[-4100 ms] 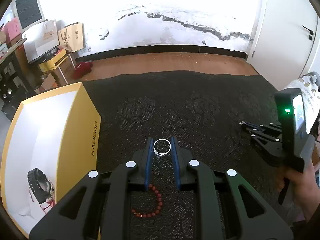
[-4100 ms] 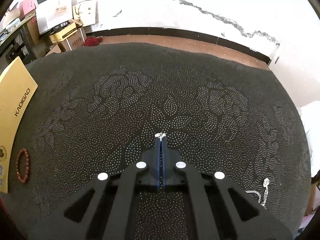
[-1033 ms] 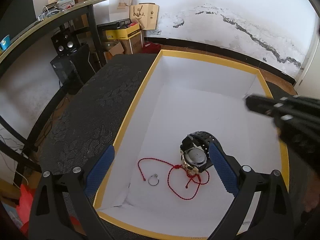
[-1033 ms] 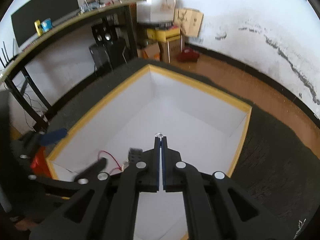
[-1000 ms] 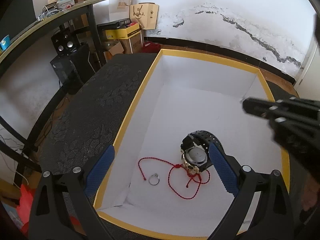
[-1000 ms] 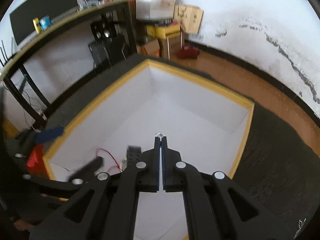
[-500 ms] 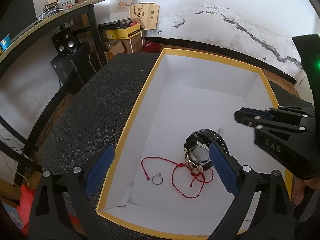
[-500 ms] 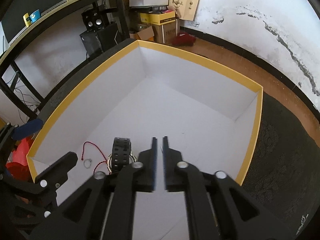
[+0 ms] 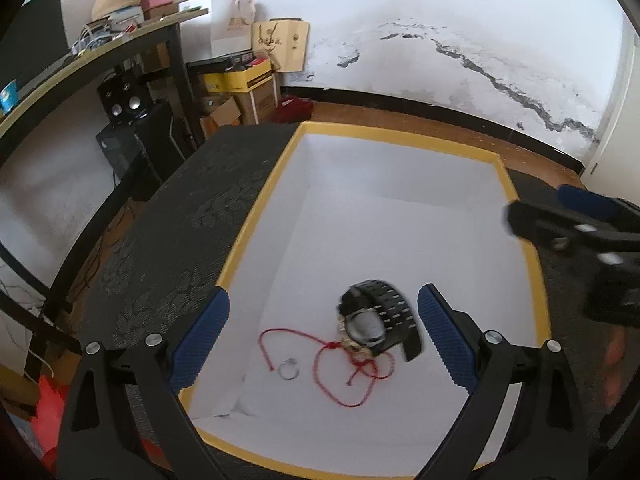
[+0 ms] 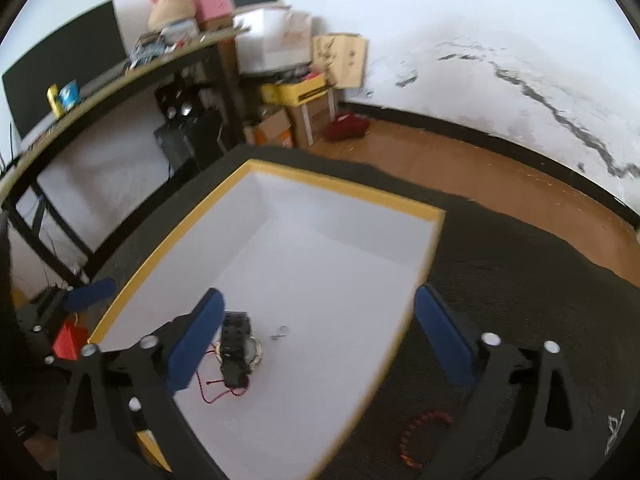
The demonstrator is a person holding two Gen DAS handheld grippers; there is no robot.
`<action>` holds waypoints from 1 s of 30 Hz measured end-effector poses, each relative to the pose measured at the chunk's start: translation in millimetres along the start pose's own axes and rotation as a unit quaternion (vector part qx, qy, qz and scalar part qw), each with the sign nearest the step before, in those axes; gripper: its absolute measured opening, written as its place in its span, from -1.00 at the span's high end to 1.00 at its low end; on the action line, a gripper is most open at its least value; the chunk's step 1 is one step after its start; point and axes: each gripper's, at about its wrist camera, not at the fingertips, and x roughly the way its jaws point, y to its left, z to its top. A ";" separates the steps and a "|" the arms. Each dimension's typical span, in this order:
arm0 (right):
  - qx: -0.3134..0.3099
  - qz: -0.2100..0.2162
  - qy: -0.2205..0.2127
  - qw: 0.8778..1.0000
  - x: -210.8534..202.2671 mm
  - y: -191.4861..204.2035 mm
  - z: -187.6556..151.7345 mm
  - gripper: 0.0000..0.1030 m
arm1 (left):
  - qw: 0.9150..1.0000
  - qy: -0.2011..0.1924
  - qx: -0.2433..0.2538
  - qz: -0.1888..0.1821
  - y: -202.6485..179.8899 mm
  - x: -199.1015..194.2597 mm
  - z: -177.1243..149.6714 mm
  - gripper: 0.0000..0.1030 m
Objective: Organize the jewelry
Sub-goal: 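Move both tools back over the rug toward the remaining jewelry, then lower the left tool onto the red bead bracelet and close on it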
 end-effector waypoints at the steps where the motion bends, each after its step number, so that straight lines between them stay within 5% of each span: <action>1: 0.006 -0.009 -0.011 1.000 -11.9 -8.9 -1.9 -0.87 | 1.000 -0.001 0.003 -0.002 -5.2 -1.3 1.3 -0.80; 10: 0.064 -0.096 -0.053 0.992 -113.3 -118.7 -50.5 -0.87 | 0.996 -0.027 0.058 -0.054 -102.4 -29.2 8.0 -0.80; 20: 0.157 -0.182 -0.025 0.970 -181.1 -249.7 -141.3 -0.87 | 0.983 -0.021 0.140 -0.112 -250.8 -36.2 -4.4 -0.80; 26: 0.171 -0.215 -0.001 0.962 -200.0 -300.7 -200.8 -0.87 | 0.978 -0.008 0.175 -0.114 -311.4 -30.3 -31.9 -0.80; 30: 0.182 -0.209 0.010 0.961 -205.8 -326.5 -227.2 -0.87 | 0.979 0.000 0.184 -0.090 -315.2 -21.8 -55.7 -0.80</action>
